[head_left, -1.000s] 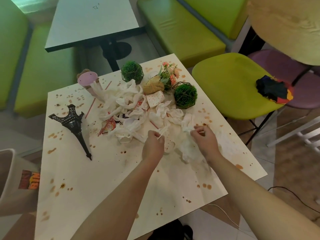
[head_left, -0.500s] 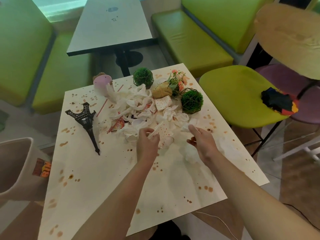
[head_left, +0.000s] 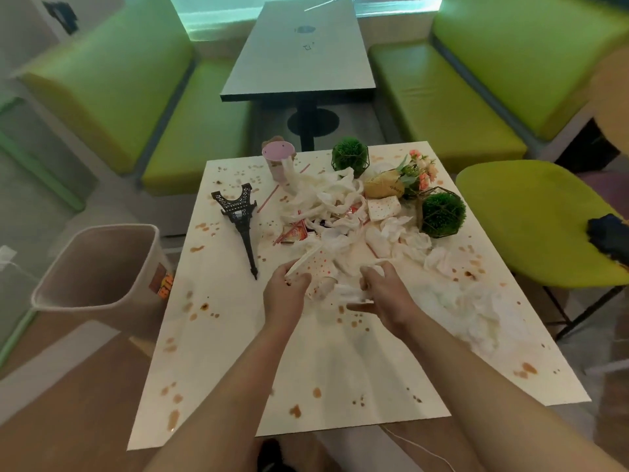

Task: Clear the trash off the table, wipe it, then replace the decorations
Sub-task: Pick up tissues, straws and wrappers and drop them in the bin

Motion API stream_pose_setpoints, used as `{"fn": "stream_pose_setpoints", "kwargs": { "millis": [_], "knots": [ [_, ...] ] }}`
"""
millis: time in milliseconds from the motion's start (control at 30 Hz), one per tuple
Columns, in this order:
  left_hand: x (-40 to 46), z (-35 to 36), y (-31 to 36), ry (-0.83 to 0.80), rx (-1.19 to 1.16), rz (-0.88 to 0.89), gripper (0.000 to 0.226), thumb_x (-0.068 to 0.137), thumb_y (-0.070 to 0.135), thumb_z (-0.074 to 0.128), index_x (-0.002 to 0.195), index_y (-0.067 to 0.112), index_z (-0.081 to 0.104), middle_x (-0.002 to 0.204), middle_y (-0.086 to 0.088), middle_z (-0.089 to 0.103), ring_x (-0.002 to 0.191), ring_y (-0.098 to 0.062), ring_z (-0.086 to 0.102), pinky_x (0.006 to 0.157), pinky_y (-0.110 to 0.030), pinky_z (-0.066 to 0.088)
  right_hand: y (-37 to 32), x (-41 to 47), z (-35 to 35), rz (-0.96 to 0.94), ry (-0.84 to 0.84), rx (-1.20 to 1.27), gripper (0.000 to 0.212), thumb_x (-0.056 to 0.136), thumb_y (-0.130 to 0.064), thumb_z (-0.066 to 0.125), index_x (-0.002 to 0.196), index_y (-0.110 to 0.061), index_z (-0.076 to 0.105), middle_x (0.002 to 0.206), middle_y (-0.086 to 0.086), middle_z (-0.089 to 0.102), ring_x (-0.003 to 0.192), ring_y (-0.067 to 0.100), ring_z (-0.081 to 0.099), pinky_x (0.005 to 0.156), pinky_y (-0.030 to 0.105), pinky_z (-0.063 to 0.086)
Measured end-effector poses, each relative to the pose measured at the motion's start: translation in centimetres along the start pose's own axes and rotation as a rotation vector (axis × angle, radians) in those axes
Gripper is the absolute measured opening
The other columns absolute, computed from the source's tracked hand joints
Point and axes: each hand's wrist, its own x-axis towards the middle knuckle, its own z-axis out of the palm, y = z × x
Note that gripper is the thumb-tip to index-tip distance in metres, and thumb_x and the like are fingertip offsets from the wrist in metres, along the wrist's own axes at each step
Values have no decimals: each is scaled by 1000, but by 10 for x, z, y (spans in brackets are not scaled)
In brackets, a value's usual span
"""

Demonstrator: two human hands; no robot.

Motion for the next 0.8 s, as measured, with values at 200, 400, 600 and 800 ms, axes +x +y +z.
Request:
{"fn": "stream_pose_setpoints", "kwargs": {
  "millis": [200,400,600,800],
  "knots": [
    [14,-68,-7,64,-70,-17,30,90,14,62,117,27,57,107,6,64,95,-12,63,81,-42,59,-10,0,72,118,-91,139,33,102,-45,41,117,-16,46,82,8,48,54,17,47,54,38,55],
    [38,-173,-5,193,11,81,37,90,15,66,120,34,56,105,16,59,96,-6,61,78,-26,54,-14,6,181,98,-122,93,19,96,-13,38,78,-14,45,70,5,39,56,13,36,50,26,31],
    [62,-272,-3,329,36,114,38,89,11,65,122,27,59,107,14,63,98,-6,61,75,-25,53,-15,9,289,-104,-223,-213,17,98,-12,40,102,-10,57,95,6,53,81,17,50,70,30,45],
    [87,-342,-12,418,178,179,36,89,8,64,121,23,61,108,11,62,98,-6,57,70,-9,47,-19,12,376,-395,-222,-395,16,95,-10,58,107,-21,55,96,-8,56,83,3,54,61,9,41]
  ]
}}
